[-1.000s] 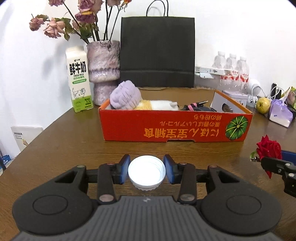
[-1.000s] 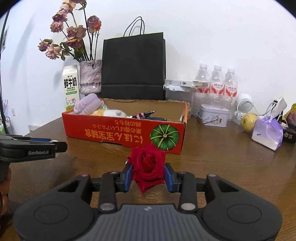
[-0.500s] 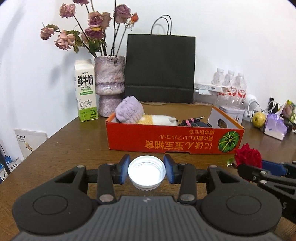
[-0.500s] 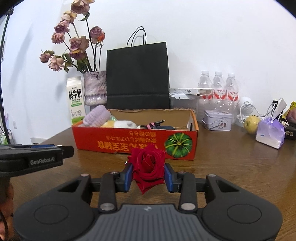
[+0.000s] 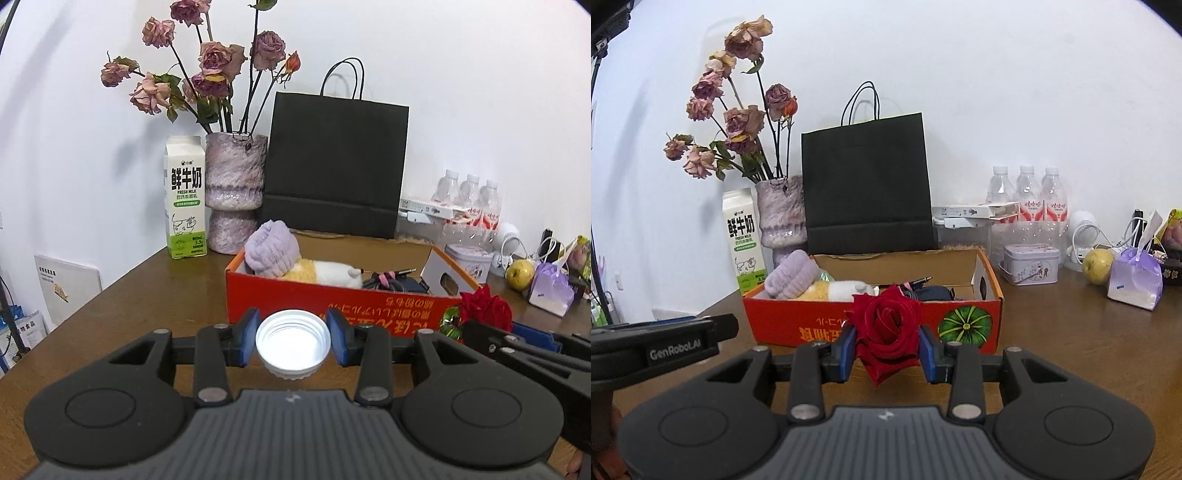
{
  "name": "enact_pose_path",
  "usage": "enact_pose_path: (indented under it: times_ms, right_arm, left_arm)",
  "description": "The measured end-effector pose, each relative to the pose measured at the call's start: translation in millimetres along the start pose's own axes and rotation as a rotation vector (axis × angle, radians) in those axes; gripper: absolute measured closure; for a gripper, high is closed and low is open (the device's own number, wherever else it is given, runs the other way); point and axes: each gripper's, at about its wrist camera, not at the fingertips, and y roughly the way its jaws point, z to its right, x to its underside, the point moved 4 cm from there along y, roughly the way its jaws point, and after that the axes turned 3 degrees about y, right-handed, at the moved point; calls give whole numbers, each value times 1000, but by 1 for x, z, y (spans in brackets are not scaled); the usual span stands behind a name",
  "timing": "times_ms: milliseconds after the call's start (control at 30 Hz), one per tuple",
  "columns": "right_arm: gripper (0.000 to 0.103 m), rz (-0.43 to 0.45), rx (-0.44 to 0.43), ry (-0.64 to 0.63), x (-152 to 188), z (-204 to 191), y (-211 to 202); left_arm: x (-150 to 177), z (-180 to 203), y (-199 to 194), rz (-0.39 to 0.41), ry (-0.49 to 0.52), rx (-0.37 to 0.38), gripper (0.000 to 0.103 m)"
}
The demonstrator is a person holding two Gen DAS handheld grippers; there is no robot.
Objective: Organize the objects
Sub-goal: 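Carry the rose and white cap with both grippers over the red box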
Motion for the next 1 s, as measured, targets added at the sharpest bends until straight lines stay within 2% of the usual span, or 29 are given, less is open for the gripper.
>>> enact_pose_path:
  times_ms: [500, 1000]
  right_arm:
    - [69, 26, -10, -44, -20, -2, 27]
    - [69, 64, -8, -38, -46, 13, 65]
  left_arm:
    - [-25, 12, 25, 20, -18, 6, 62]
    - [-51, 19, 64, 45, -56, 26, 63]
